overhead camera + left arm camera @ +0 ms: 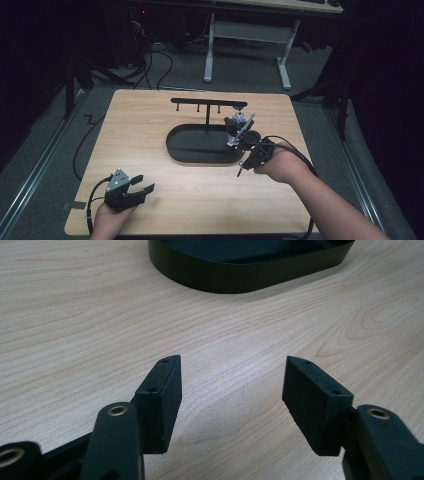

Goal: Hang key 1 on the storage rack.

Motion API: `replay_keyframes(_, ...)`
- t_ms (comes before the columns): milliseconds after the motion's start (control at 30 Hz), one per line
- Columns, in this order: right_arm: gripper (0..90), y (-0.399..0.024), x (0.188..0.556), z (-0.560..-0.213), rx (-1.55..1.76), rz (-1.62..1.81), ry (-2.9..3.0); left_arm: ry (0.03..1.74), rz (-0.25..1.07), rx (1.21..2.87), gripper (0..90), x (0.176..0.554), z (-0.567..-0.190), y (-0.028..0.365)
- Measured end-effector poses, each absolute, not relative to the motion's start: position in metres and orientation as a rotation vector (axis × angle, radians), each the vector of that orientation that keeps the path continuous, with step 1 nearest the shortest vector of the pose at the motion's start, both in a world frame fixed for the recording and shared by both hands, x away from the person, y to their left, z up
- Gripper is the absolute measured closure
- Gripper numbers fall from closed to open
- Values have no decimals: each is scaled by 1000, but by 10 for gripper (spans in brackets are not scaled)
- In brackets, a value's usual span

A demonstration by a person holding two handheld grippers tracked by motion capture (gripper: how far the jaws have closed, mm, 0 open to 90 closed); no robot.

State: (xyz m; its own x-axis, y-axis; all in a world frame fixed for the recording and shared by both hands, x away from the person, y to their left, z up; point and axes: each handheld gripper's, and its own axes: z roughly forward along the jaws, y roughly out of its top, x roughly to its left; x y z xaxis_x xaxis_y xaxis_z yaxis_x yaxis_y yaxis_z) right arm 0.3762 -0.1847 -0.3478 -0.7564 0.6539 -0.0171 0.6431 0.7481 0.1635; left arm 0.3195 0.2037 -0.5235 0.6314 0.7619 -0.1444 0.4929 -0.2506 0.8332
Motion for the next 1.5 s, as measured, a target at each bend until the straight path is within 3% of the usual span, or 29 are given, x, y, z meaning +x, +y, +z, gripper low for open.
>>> replay_keyframes(767,891,-152,450,-316,1159,236,2828,996,342,1899,411,320,-523,209)
replay_keyframes(1500,891,-137,488,-308,1245,241,2790,1001,329,1903,412,320,-524,209)
